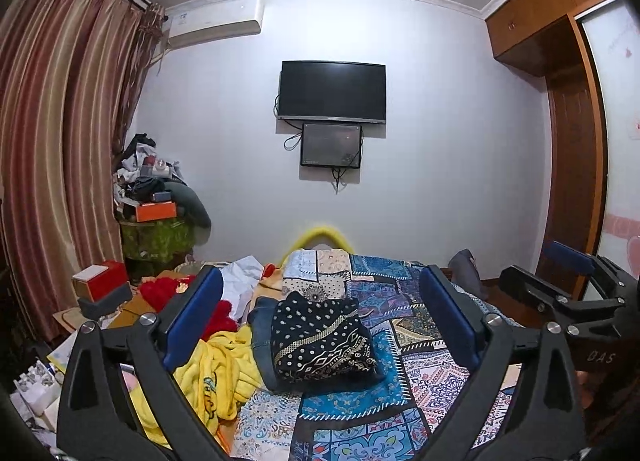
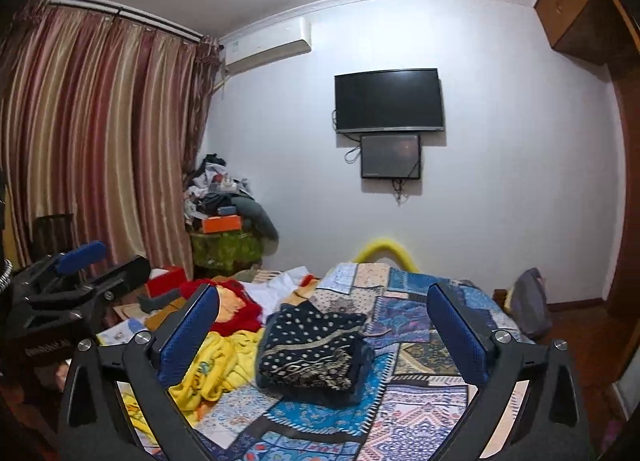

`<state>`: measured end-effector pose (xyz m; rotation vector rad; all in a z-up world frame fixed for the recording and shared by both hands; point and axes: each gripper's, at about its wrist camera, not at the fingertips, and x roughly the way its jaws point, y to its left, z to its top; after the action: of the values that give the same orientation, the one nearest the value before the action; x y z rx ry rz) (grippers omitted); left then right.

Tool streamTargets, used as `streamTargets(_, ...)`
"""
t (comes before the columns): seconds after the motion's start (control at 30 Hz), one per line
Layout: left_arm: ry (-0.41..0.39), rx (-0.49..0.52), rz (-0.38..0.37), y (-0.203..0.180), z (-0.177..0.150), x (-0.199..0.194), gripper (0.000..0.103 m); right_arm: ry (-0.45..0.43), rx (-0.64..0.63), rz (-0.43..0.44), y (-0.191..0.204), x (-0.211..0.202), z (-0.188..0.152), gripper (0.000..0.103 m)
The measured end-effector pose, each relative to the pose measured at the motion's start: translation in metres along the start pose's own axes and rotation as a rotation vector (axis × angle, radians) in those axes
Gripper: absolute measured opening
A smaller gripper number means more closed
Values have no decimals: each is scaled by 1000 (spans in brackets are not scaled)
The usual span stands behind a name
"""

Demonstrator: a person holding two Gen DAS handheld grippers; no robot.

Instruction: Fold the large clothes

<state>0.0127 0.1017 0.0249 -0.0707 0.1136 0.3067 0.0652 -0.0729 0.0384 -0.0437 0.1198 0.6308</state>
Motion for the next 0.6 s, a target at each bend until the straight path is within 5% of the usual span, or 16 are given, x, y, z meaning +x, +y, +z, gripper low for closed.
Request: streamTargets(0.6, 38, -12, 6, 5, -11, 12, 99, 47, 12, -1, -1, 17, -10, 103)
